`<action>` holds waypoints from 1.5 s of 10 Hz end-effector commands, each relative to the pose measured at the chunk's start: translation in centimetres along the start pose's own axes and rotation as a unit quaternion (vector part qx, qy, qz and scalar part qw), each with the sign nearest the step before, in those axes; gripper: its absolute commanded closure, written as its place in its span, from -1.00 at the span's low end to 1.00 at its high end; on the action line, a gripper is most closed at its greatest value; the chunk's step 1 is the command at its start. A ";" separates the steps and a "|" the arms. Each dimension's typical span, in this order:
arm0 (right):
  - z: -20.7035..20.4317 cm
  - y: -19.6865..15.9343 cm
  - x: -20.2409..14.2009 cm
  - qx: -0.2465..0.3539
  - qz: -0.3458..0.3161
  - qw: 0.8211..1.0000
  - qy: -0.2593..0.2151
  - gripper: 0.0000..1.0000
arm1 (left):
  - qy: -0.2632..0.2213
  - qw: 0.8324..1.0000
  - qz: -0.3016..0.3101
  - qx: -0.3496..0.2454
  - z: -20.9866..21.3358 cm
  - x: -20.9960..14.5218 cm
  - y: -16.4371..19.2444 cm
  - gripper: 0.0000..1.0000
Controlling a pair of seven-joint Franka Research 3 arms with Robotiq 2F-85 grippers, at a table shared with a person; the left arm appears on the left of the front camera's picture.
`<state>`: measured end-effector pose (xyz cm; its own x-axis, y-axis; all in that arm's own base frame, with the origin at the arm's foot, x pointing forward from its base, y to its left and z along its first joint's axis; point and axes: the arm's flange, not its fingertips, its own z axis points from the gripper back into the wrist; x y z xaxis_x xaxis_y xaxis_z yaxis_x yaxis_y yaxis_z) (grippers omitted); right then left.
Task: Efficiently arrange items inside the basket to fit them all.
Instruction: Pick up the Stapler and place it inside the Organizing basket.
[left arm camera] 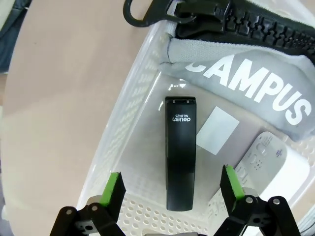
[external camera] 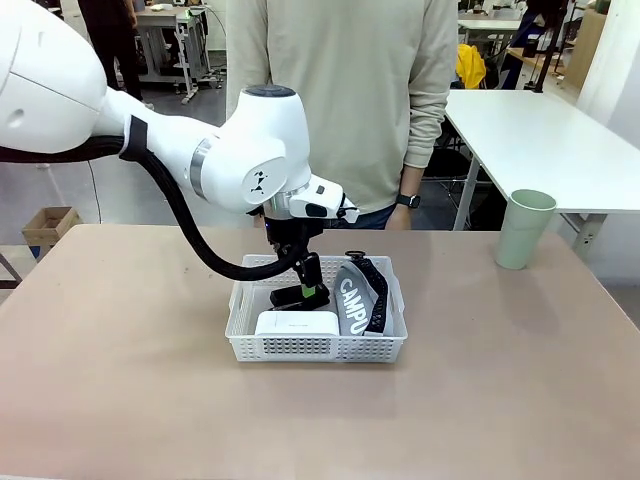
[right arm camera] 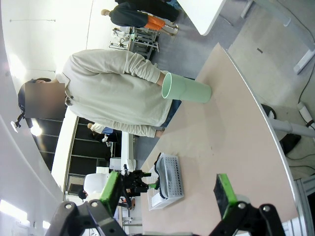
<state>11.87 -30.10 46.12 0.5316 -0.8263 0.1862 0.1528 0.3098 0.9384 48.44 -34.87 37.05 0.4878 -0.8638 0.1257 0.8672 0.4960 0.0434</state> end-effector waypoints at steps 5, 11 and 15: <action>0.6 -0.1 -0.1 0.014 0.012 1.000 -0.010 -1.00 | -0.118 0.991 0.062 -0.020 15.9 -12.5 2.4 -1.00; 0.6 -0.1 -0.1 0.014 0.012 1.000 -0.010 -1.00 | -0.341 0.767 0.335 -0.427 20.3 -40.3 13.5 -1.00; 0.6 -0.1 -0.1 0.014 0.012 1.000 -0.010 -1.00 | -0.315 0.775 0.342 -0.428 18.3 -49.0 12.9 -1.00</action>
<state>11.90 -30.11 46.12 0.5318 -0.8264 0.1854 0.1536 0.3093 0.9385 29.28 19.15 45.59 0.9549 0.0995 0.2798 0.2446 0.2709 -0.9310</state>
